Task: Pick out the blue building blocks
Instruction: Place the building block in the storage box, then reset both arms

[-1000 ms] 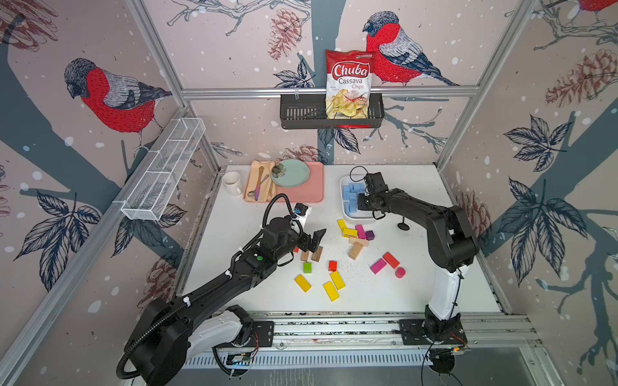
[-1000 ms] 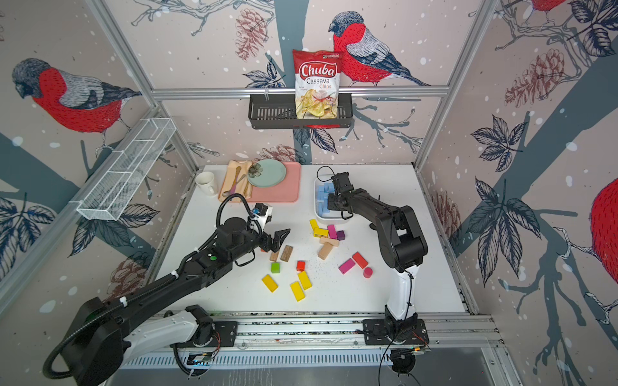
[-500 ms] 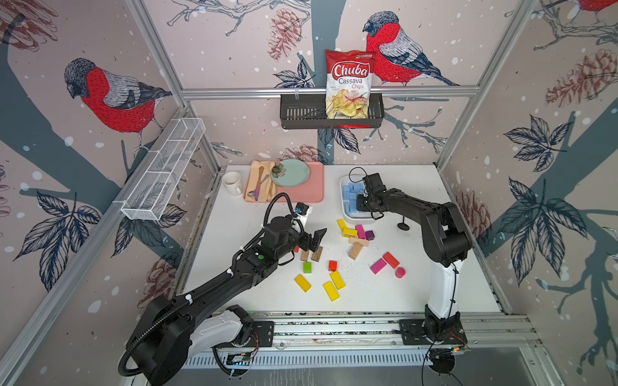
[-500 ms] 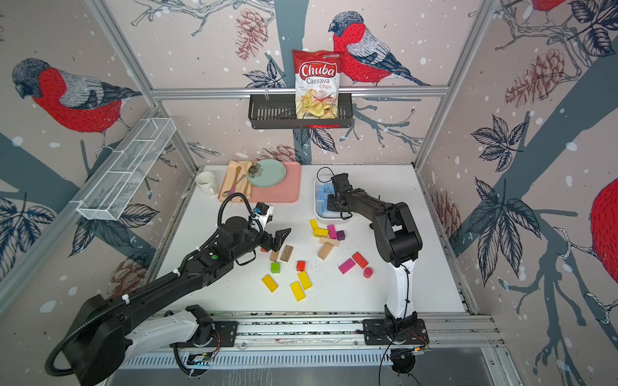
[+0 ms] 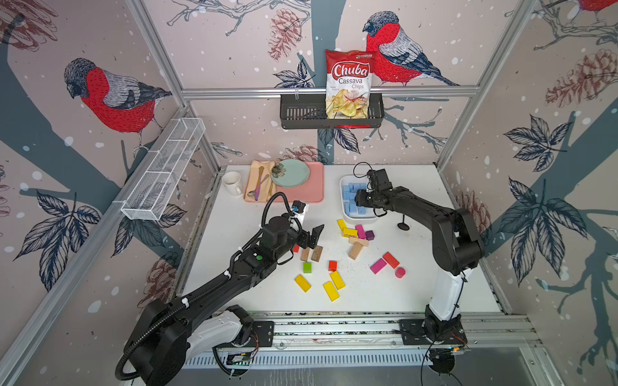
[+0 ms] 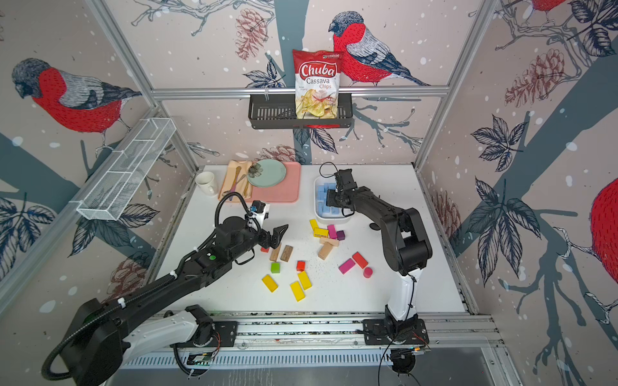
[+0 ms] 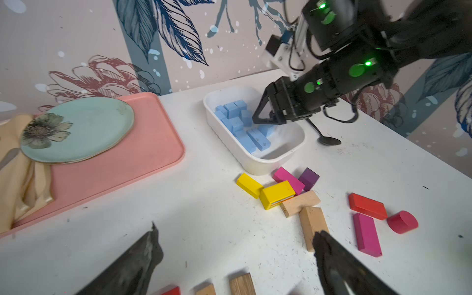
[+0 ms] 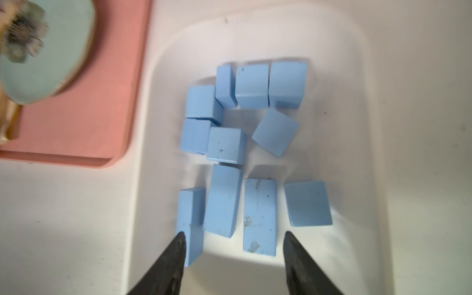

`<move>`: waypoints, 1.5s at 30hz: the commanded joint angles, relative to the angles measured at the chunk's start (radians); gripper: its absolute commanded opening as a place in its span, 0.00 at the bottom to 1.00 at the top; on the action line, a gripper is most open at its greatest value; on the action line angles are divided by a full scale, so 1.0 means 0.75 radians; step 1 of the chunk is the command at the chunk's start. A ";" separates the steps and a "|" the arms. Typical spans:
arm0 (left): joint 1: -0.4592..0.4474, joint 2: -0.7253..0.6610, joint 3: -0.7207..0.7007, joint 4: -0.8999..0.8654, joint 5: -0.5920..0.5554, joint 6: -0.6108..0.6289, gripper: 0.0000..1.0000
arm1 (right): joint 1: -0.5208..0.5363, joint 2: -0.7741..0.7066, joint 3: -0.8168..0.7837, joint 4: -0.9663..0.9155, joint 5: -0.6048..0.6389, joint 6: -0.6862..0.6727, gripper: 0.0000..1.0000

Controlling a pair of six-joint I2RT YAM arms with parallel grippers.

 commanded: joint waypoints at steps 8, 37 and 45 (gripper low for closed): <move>0.003 -0.116 -0.063 0.113 -0.435 0.027 0.96 | 0.001 -0.484 -0.280 0.238 0.091 -0.148 0.94; 0.495 0.339 -0.294 0.905 -0.795 0.118 0.96 | -0.531 -0.765 -1.570 1.820 0.451 -0.294 0.99; 0.527 0.271 -0.364 0.941 -0.731 0.144 0.96 | -0.474 -0.504 -1.635 2.199 0.332 -0.393 1.00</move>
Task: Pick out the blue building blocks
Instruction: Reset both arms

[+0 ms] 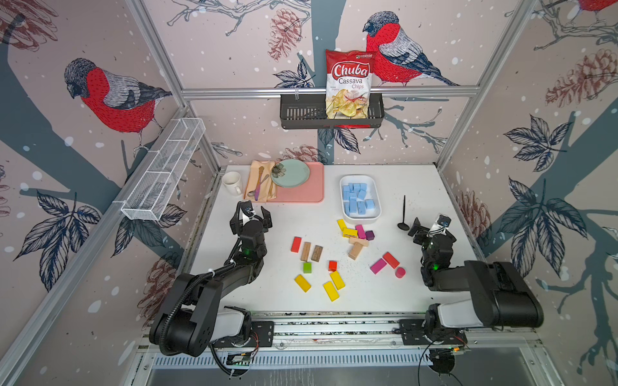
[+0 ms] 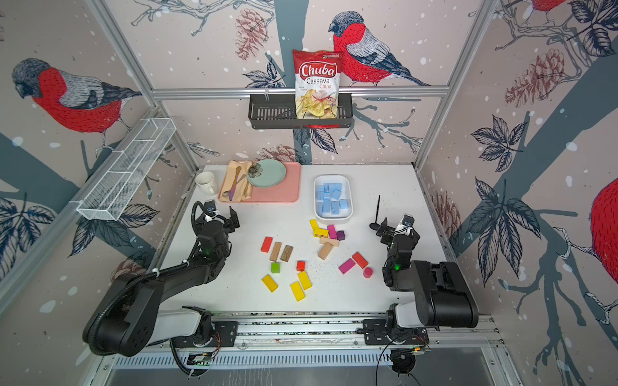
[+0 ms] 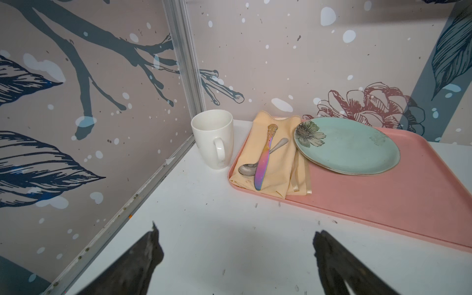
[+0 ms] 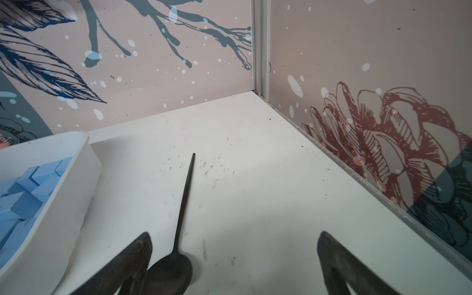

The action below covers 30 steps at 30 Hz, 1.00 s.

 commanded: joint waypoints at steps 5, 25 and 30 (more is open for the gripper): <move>0.007 -0.067 -0.124 0.155 -0.006 0.030 0.96 | 0.066 0.035 0.049 0.124 -0.012 -0.101 0.99; 0.252 0.310 -0.204 0.619 0.459 0.023 0.96 | 0.017 0.045 0.119 0.006 -0.067 -0.057 0.99; 0.290 0.302 -0.105 0.408 0.579 0.016 0.96 | 0.015 0.048 0.122 0.002 -0.071 -0.057 0.99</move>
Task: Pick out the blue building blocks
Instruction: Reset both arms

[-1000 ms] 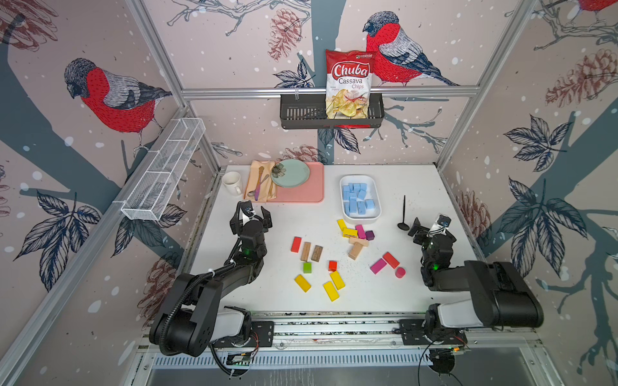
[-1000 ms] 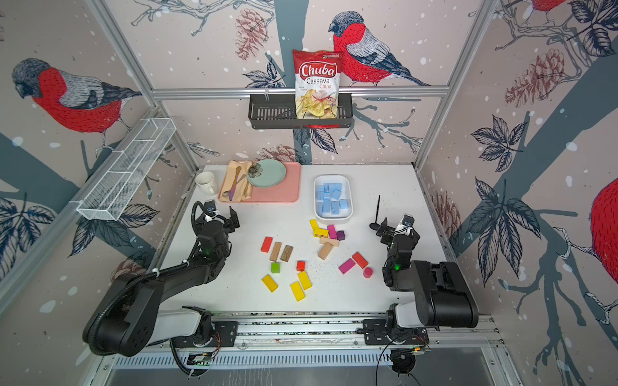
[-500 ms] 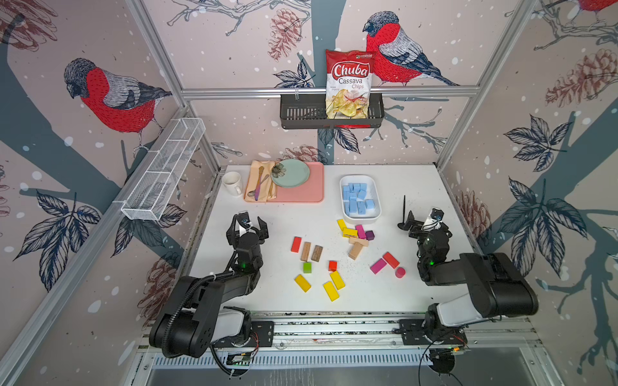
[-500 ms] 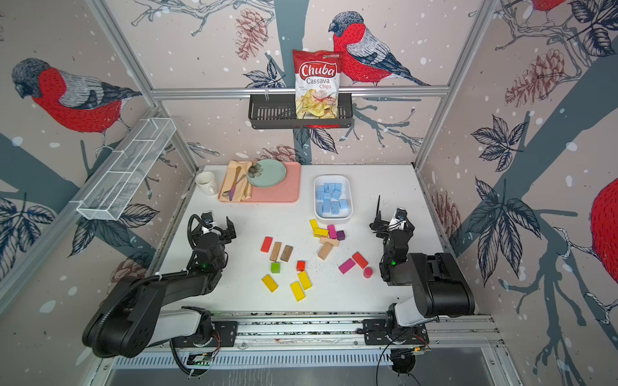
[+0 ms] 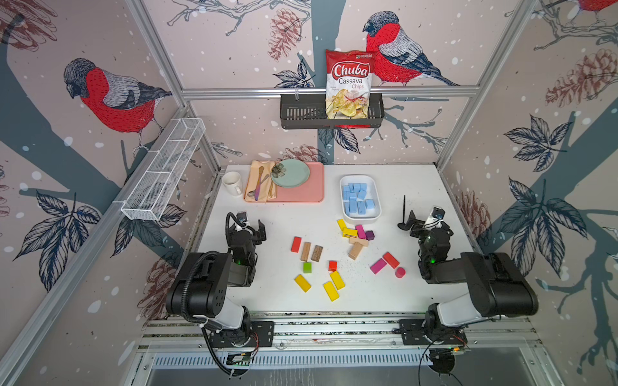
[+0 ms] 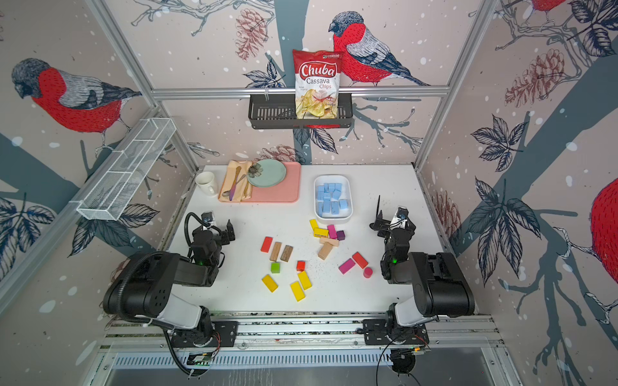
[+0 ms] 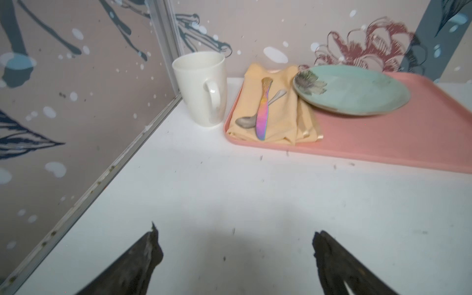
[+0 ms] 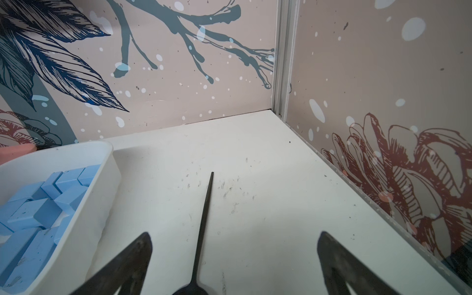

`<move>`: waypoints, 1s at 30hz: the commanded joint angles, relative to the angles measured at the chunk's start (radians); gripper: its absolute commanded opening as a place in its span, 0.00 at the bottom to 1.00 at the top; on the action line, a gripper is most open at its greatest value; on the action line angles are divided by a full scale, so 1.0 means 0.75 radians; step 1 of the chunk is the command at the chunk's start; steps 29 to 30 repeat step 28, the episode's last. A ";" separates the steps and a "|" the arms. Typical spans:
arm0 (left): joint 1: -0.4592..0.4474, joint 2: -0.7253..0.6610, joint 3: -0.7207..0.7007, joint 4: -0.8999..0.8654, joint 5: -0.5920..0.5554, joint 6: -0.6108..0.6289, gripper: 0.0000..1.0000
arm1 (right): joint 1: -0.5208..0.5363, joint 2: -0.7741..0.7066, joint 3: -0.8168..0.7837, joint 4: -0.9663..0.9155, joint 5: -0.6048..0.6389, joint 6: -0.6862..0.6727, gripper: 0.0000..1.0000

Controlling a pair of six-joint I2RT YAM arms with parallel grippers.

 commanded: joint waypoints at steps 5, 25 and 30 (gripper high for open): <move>0.016 -0.011 0.026 0.032 0.128 -0.003 0.97 | -0.007 0.004 0.012 -0.009 -0.036 0.010 0.99; 0.016 -0.015 0.024 0.031 0.129 -0.003 0.96 | -0.030 0.005 0.024 -0.030 -0.081 0.016 0.99; 0.016 -0.014 0.024 0.032 0.127 -0.003 0.97 | -0.030 0.002 0.020 -0.028 -0.081 0.016 0.99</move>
